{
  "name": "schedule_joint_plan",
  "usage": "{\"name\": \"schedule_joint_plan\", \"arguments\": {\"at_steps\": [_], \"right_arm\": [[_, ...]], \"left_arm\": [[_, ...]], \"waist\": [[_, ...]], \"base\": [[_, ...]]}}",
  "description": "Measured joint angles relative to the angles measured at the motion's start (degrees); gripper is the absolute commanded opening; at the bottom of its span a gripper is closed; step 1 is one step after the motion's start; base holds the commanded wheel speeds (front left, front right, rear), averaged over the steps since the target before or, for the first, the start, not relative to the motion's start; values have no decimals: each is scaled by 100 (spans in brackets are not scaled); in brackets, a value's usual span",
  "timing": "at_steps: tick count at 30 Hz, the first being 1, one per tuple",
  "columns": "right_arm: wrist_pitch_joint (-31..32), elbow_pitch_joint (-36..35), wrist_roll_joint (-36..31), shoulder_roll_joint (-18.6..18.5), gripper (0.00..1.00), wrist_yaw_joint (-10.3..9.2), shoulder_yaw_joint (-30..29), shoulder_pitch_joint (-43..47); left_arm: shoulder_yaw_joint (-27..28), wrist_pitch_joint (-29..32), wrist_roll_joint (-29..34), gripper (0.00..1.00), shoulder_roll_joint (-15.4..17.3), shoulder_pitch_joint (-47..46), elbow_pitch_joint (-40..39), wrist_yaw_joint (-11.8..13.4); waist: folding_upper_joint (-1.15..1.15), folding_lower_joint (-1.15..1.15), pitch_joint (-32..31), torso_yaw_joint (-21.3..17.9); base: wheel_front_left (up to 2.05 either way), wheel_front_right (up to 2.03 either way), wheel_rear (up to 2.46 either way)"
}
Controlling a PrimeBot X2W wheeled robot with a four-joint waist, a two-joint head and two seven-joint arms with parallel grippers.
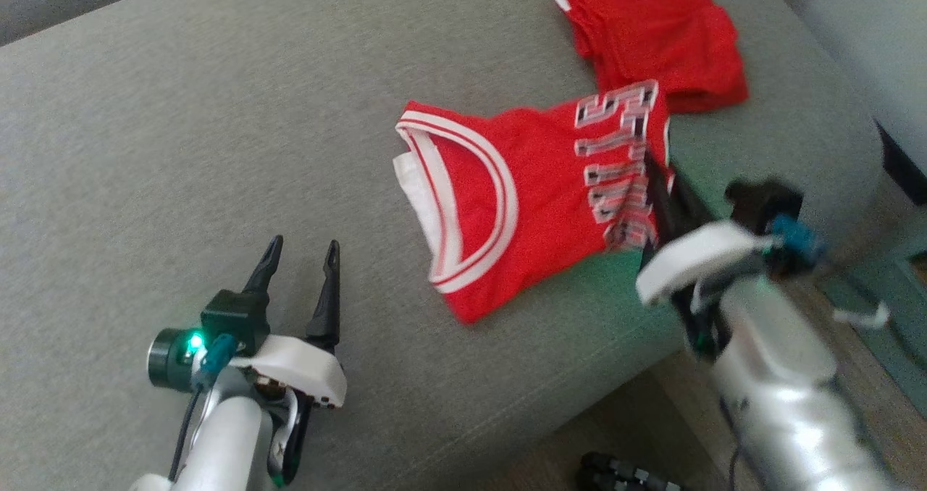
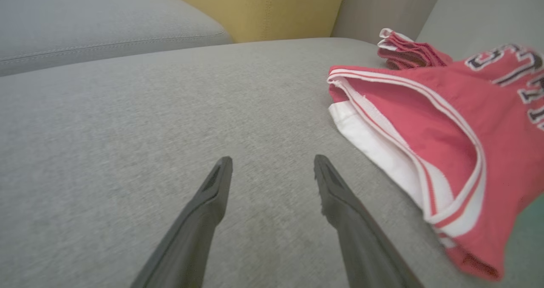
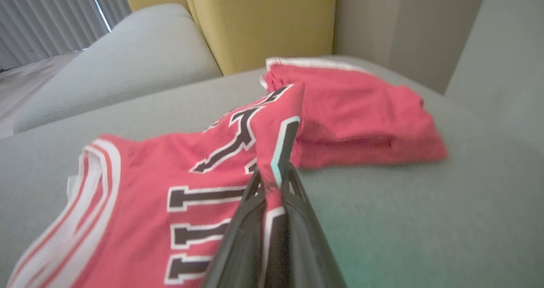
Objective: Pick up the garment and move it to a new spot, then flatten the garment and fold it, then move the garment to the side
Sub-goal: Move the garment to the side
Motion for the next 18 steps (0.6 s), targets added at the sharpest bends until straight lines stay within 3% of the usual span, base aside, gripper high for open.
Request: {"name": "schedule_joint_plan", "arguments": {"at_steps": [5, 10, 14, 18], "right_arm": [[250, 19, -910, -85, 0, 0, -582, -968], [590, 244, -1586, -587, 0, 0, -1400, -1807], [781, 475, -2081, -973, 0, 0, -2256, -2097], [927, 535, -2640, -1128, 0, 0, -2828, -2215]], "left_arm": [[-8, 0, 100, 100, 2, 1, -5, -52], [4, 0, 101, 100, 2, -19, -5, -67], [13, 0, 108, 100, 2, -117, -11, -97], [38, 0, 110, 100, 2, -135, -18, -98]], "waist": [[0, 0, 92, 283], [0, 0, 209, 674], [0, 0, 307, 987], [0, 0, 407, 1228]], "base": [[0, 0, 0], [0, 0, 0], [0, 0, 0], [0, 0, 0]]}}
